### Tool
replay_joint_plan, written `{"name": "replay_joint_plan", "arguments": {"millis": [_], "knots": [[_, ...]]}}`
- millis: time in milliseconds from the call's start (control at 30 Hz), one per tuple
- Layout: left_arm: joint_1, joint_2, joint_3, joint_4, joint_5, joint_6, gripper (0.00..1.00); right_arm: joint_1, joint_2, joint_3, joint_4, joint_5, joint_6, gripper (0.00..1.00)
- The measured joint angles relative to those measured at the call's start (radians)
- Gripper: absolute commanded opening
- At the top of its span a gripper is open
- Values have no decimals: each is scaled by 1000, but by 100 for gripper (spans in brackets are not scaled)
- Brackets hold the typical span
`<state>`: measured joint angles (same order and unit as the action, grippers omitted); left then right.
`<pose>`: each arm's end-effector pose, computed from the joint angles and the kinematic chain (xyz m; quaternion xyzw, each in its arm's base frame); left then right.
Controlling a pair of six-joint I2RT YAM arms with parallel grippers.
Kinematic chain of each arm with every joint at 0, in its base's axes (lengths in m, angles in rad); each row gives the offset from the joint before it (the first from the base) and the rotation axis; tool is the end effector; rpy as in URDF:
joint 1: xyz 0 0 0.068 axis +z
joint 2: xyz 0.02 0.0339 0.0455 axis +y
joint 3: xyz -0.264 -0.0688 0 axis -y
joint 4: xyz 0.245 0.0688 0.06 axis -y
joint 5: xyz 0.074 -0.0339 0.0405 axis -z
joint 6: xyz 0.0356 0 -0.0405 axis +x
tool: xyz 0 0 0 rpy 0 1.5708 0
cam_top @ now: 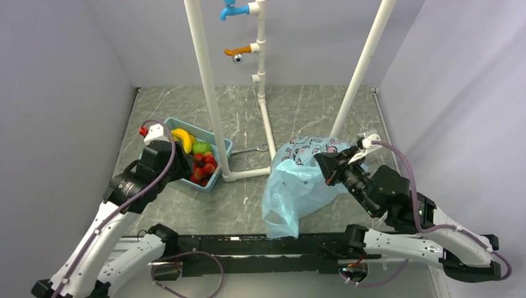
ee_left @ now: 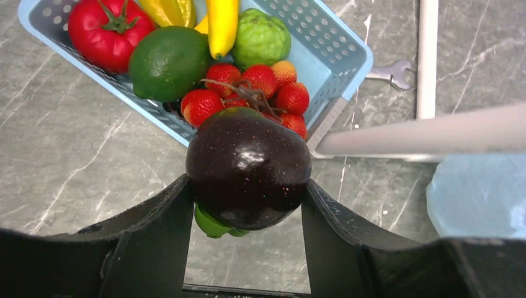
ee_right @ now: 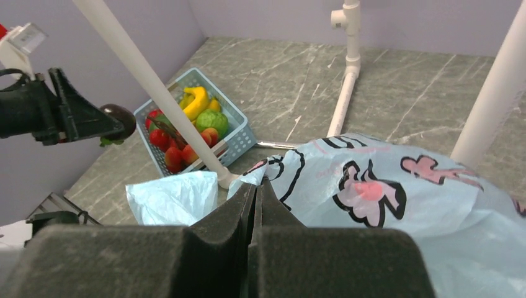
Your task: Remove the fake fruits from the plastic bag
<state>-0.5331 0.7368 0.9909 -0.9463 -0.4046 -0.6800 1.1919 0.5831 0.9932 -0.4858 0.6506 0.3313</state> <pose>0.1180 -0.0533 0.3424 -0.1503 0.8779 -0.0881 0.4460 0.0579 0.0872 0.4038 -0.0924 0.7222 0.2749 0.6280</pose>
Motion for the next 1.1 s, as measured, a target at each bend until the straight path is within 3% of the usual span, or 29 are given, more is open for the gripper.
{"name": "replay_joint_plan", "arguments": {"millis": [267, 567, 833, 1100], "knots": [[314, 85, 1, 125, 208, 115, 0, 0, -31, -44, -5, -3, 39, 0], [535, 381, 110, 217, 336, 215, 6, 0, -81, -106, -41, -68, 82, 0], [620, 604, 158, 280, 425, 267, 3, 0, -251, -179, -154, -271, 166, 0], [620, 669, 108, 330, 505, 276, 5, 0, -352, -172, -480, -348, 528, 0]]}}
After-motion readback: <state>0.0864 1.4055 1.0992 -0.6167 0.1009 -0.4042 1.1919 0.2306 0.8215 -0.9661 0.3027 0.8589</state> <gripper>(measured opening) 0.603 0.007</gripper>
